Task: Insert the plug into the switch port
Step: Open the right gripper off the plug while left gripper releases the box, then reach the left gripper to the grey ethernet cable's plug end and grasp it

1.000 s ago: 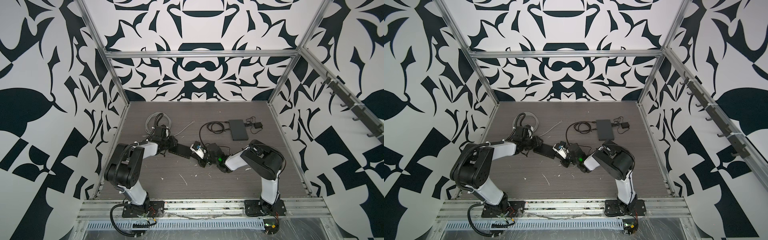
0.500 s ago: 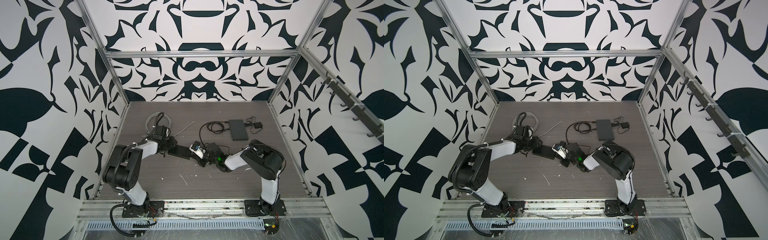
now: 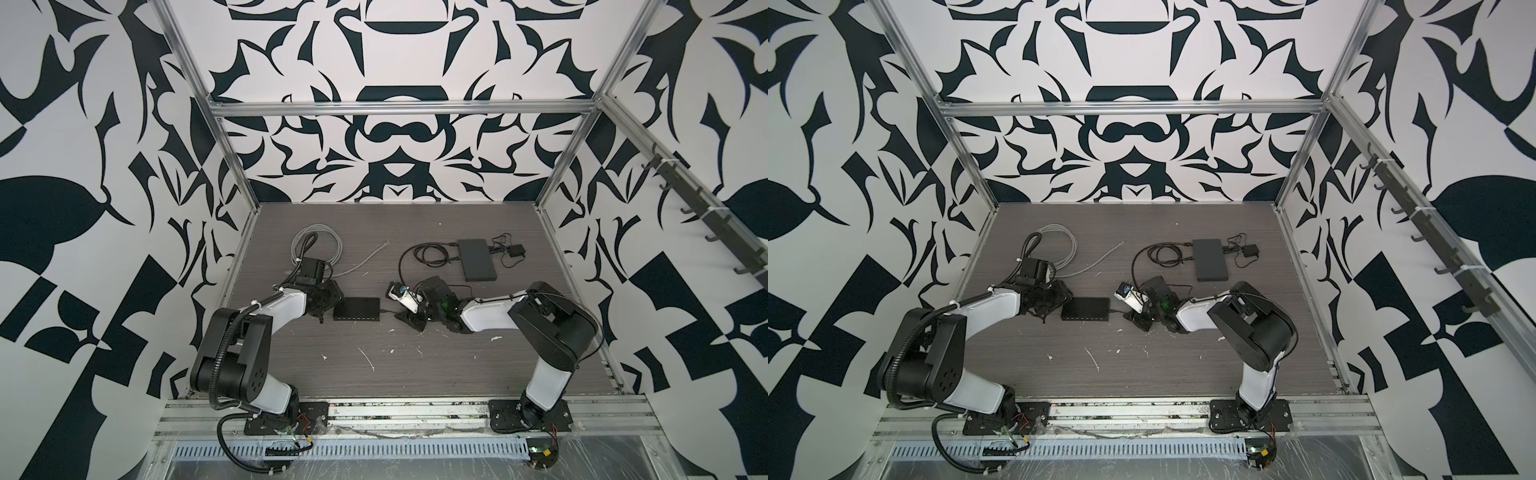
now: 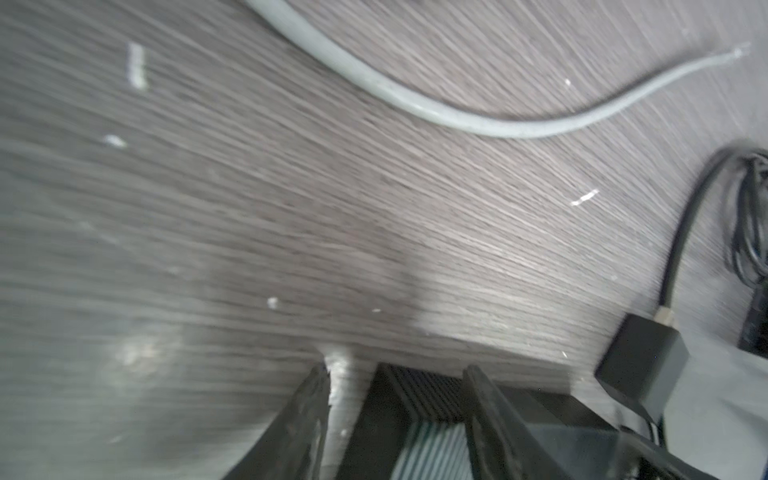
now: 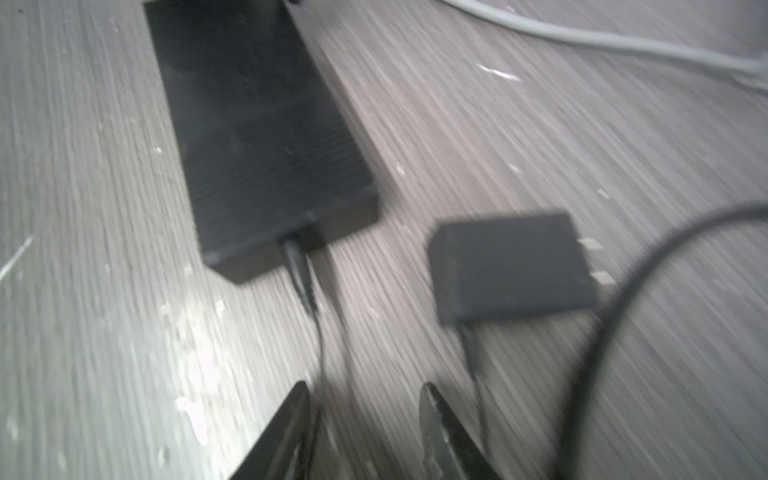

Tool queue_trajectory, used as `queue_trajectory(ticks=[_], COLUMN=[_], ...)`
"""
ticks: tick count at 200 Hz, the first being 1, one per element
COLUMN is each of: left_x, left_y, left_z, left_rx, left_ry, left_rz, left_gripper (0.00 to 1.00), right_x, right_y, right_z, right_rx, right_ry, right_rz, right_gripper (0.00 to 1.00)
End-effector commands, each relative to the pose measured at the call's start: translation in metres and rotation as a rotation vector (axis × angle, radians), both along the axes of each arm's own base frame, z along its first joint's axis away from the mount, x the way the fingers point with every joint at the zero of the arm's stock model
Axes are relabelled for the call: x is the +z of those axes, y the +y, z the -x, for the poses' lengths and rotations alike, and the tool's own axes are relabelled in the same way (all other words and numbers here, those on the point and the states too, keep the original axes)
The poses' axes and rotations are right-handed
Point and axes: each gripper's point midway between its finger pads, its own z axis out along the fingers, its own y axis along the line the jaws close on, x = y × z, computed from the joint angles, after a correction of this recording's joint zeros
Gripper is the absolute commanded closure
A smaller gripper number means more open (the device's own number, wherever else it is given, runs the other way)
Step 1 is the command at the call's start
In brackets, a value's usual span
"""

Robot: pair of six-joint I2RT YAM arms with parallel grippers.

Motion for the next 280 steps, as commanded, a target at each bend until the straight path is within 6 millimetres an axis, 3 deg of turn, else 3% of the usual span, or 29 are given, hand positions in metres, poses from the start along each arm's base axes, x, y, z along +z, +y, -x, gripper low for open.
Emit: queue_trajectory(ticks=[1,47,91,113,143,157,172,205,231,249,268,280], left_x=[0.005,0.013,0.022,0.030,0.056,0.068,0.077,0.068,0.059,0.053,0.053,0.054], left_y=[0.001,-0.015,-0.056,-0.052,-0.014,-0.009,-0.015,-0.041,-0.063,-0.067,-0.058,-0.038], left_z=[0.000,0.008,0.017,0.012,-0.022,-0.045,-0.075,-0.122,-0.143,-0.149,-0.151,-0.148], left_rx=[0.008,-0.079,-0.223,-0.214,-0.117,-0.091,-0.120,-0.297,-0.418,-0.468,-0.463,-0.406], left_ry=[0.006,-0.009,0.018,-0.001,-0.105,-0.161,-0.217,-0.203,-0.175,-0.147,-0.137,-0.116], left_rz=[0.006,0.047,0.190,0.167,-0.052,-0.094,-0.121,-0.155,-0.200,-0.268,-0.316,-0.375], left_gripper=[0.46,0.47,0.48,0.47,0.43,0.43,0.46,0.54,0.55,0.54,0.53,0.52], right_x=[0.024,0.059,0.072,0.079,0.091,0.093,0.096,0.099,0.091,0.085,0.079,0.079], right_y=[0.008,0.018,0.012,0.006,-0.001,-0.008,-0.019,-0.038,-0.055,-0.060,-0.058,-0.055], right_z=[0.008,-0.006,-0.026,-0.031,-0.043,-0.056,-0.071,-0.086,-0.095,-0.099,-0.099,-0.098], right_rx=[0.039,-0.023,-0.142,-0.184,-0.247,-0.305,-0.378,-0.454,-0.514,-0.529,-0.518,-0.504], right_ry=[0.005,0.041,0.052,0.041,0.011,0.002,0.014,0.040,0.067,0.105,0.133,0.144], right_rz=[-0.058,-0.182,-0.178,-0.172,-0.168,-0.172,-0.196,-0.206,-0.186,-0.198,-0.186,-0.189], right_gripper=[0.54,0.55,0.56,0.54,0.46,0.46,0.46,0.46,0.46,0.46,0.46,0.46])
